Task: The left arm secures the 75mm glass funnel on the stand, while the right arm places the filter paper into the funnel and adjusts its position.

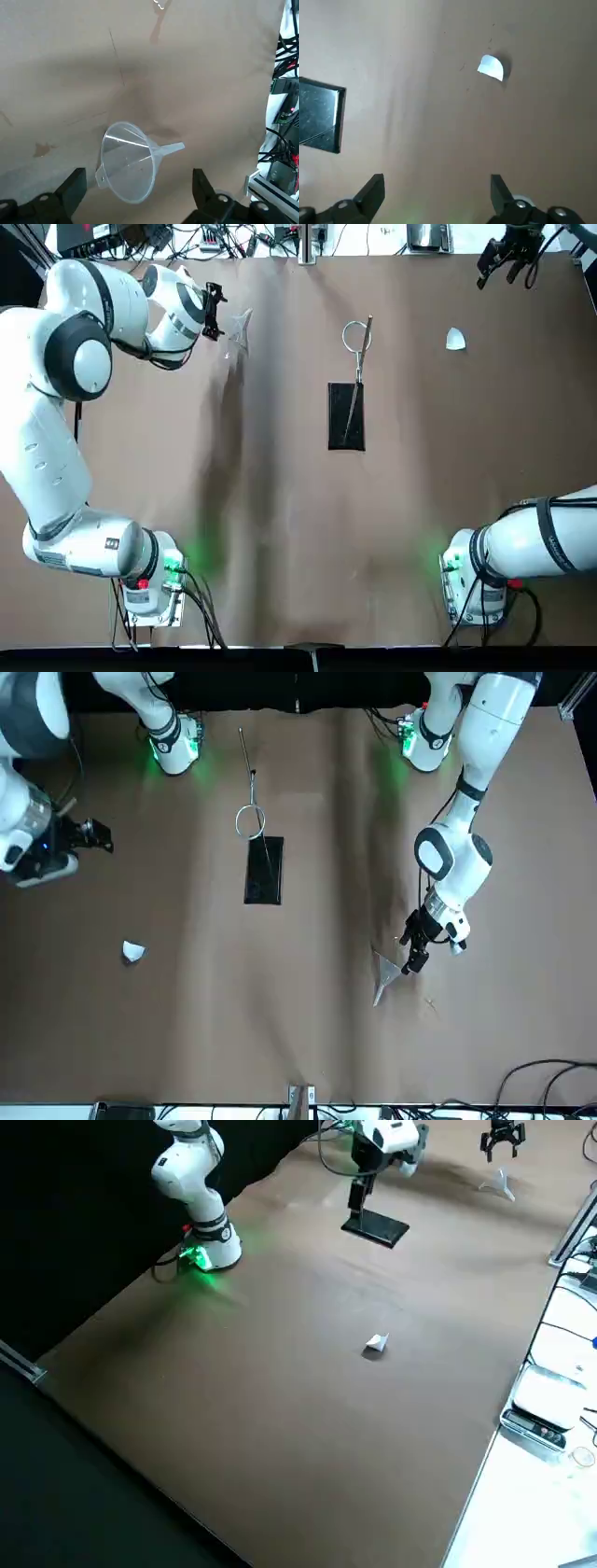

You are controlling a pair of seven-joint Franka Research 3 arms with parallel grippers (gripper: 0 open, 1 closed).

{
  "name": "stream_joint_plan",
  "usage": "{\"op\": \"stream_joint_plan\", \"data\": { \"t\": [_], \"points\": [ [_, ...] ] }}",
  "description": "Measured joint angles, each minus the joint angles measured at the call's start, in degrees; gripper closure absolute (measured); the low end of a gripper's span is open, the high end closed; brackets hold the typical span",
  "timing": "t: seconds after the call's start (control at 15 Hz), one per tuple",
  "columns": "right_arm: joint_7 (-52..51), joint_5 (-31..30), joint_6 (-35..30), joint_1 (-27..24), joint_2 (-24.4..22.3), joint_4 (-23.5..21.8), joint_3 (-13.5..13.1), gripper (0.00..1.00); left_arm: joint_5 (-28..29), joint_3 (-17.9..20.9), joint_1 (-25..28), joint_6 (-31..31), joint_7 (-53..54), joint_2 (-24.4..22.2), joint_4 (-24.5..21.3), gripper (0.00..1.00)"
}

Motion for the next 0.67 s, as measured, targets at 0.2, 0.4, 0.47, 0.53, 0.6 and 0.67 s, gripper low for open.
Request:
{"op": "stream_joint_plan", "data": {
  "t": [0.2,0.4,0.47,0.53,0.6,0.67],
  "points": [
    [-0.4,0.0,3.9,0.4,4.9,0.0,0.0,0.00,0.0,-0.1,-0.4,0.0,0.0,1.4,1.5,0.00],
    [-6.2,0.0,10.4,-0.4,11.4,0.0,-0.2,0.00,0.0,-0.1,-1.0,0.0,0.0,2.5,2.7,0.01],
    [-8.7,0.3,12.5,-1.2,13.3,0.0,-0.3,0.00,0.0,-0.1,-1.2,0.0,0.0,2.9,3.1,0.01],
    [-11.2,1.0,14.3,-2.0,14.9,0.1,-0.4,0.00,0.0,-0.1,-1.3,0.0,0.0,3.2,3.5,0.05],
    [-14.4,2.1,15.8,-2.8,16.3,0.1,-0.5,0.00,0.0,-0.1,-1.5,0.0,0.0,3.6,4.0,0.05],
    [-18.1,3.6,17.0,-3.7,17.5,0.1,-0.5,0.00,0.0,-0.1,-1.5,0.0,0.0,3.9,4.6,0.06]
  ]
}}
